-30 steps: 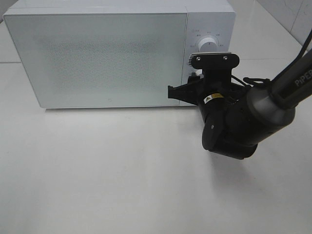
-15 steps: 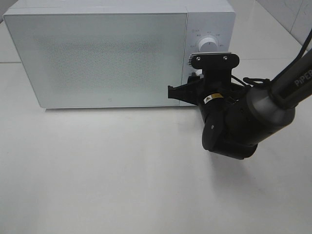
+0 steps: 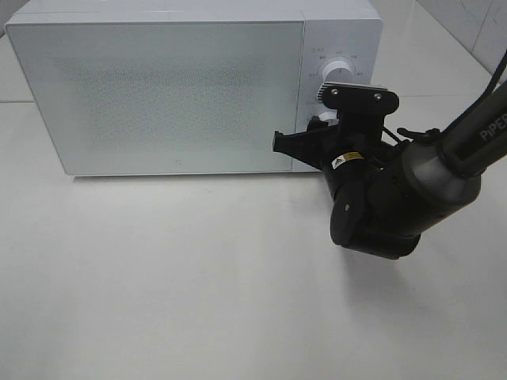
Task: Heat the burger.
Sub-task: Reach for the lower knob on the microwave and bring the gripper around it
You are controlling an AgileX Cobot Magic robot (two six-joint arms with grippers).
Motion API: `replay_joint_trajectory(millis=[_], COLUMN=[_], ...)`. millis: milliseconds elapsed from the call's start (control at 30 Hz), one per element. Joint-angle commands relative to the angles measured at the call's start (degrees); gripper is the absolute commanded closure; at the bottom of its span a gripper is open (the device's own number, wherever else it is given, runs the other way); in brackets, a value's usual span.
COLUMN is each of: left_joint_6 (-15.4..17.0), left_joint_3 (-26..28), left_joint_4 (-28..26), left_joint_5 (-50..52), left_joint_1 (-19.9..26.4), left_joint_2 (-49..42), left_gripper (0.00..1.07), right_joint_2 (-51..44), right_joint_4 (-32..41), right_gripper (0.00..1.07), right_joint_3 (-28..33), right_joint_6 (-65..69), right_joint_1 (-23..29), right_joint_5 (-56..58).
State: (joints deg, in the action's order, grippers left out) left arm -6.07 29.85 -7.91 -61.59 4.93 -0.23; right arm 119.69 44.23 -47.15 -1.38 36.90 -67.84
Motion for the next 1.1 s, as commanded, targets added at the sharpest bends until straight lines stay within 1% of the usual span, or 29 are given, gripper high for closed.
replay_joint_trajectory(millis=[33, 67, 100, 133, 167, 200, 233, 267, 300, 333, 367, 400, 467, 500, 533, 567, 633, 667, 700, 733, 800, 867, 1100], left_joint_6=[-0.2, -0.2, -0.2, -0.2, -0.2, -0.2, -0.2, -0.2, -0.2, -0.2, -0.2, -0.2, -0.2, -0.2, -0.2, -0.2, -0.2, -0.2, -0.2, -0.2, -0.2, -0.2, -0.2], left_joint_3=[-0.2, -0.2, -0.2, -0.2, -0.2, -0.2, -0.2, -0.2, -0.2, -0.2, -0.2, -0.2, -0.2, -0.2, -0.2, -0.2, -0.2, -0.2, -0.2, -0.2, -0.2, -0.2, -0.2], left_joint_4=[0.2, 0.2, 0.2, 0.2, 0.2, 0.2, 0.2, 0.2, 0.2, 0.2, 0.2, 0.2, 0.2, 0.2, 0.2, 0.2, 0.2, 0.2, 0.2, 0.2, 0.2, 0.2, 0.2], left_joint_5=[0.0, 0.0, 0.0, 0.0, 0.0, 0.0, 0.0, 0.0, 0.0, 0.0, 0.0, 0.0, 0.0, 0.0, 0.0, 0.0, 0.0, 0.0, 0.0, 0.0, 0.0, 0.0, 0.0], left_joint_1=[0.0, 0.0, 0.0, 0.0, 0.0, 0.0, 0.0, 0.0, 0.0, 0.0, 0.0, 0.0, 0.0, 0.0, 0.0, 0.0, 0.0, 0.0, 0.0, 0.0, 0.0, 0.0, 0.0], left_joint_2=[-0.9, -0.9, -0.9, -0.9, -0.9, -0.9, -0.9, -0.9, -0.9, -0.9, -0.9, -0.9, -0.9, -0.9, -0.9, -0.9, -0.9, -0.9, -0.9, -0.9, -0.9, -0.9, -0.9], left_gripper=[0.09, 0.09, 0.09, 0.09, 0.09, 0.09, 0.09, 0.09, 0.09, 0.09, 0.09, 0.09, 0.09, 0.09, 0.09, 0.09, 0.09, 0.09, 0.09, 0.09, 0.09, 0.09, 0.09], right_joint_2=[-0.2, -0.2, -0.2, -0.2, -0.2, -0.2, -0.2, -0.2, -0.2, -0.2, -0.2, -0.2, -0.2, -0.2, -0.2, -0.2, -0.2, -0.2, -0.2, -0.2, -0.2, -0.2, -0.2], right_joint_4=[-7.2, -8.4, -8.4, -9.1, -10.7, -10.7, -11.4, -12.9, -12.9, -14.1, -14.5, -14.5, -14.6, -14.6, -14.6, -14.6, -14.6, -14.6, -14.6, -14.6, -14.6, -14.6, -14.6], right_gripper=[1.04, 1.04, 1.04, 1.04, 1.04, 1.04, 1.04, 1.04, 1.04, 1.04, 1.04, 1.04, 1.04, 1.04, 1.04, 1.04, 1.04, 1.04, 1.04, 1.04, 1.04, 1.04, 1.04], right_joint_3=[-1.3, -1.3, -1.3, -1.3, -1.3, -1.3, -1.3, -1.3, -1.3, -1.3, -1.3, -1.3, -1.3, -1.3, -1.3, -1.3, -1.3, -1.3, -1.3, -1.3, -1.3, -1.3, -1.3], right_joint_6=[16.2, 25.1, 25.1, 28.5, 36.6, 36.6, 39.7, 47.2, 47.2, 54.5, 57.2, 57.2, 66.3, 66.3, 72.0, 72.0, 80.0, 80.0, 83.9, 83.9, 89.5, 91.9, 92.3], right_joint_1=[-0.6, -0.6, -0.6, -0.6, -0.6, -0.6, -0.6, -0.6, -0.6, -0.6, -0.6, -0.6, -0.6, -0.6, -0.6, -0.6, -0.6, -0.6, -0.6, -0.6, -0.6, -0.6, -0.6], right_joint_5=[-6.4, -6.4, -6.4, -6.4, -6.4, -6.4, -6.4, -6.4, -6.4, -6.3, -6.3, -6.3, -6.3, -6.3, -6.2, -6.2, -6.2, -6.2, -6.1, -6.1, -6.1, -6.1, -6.1])
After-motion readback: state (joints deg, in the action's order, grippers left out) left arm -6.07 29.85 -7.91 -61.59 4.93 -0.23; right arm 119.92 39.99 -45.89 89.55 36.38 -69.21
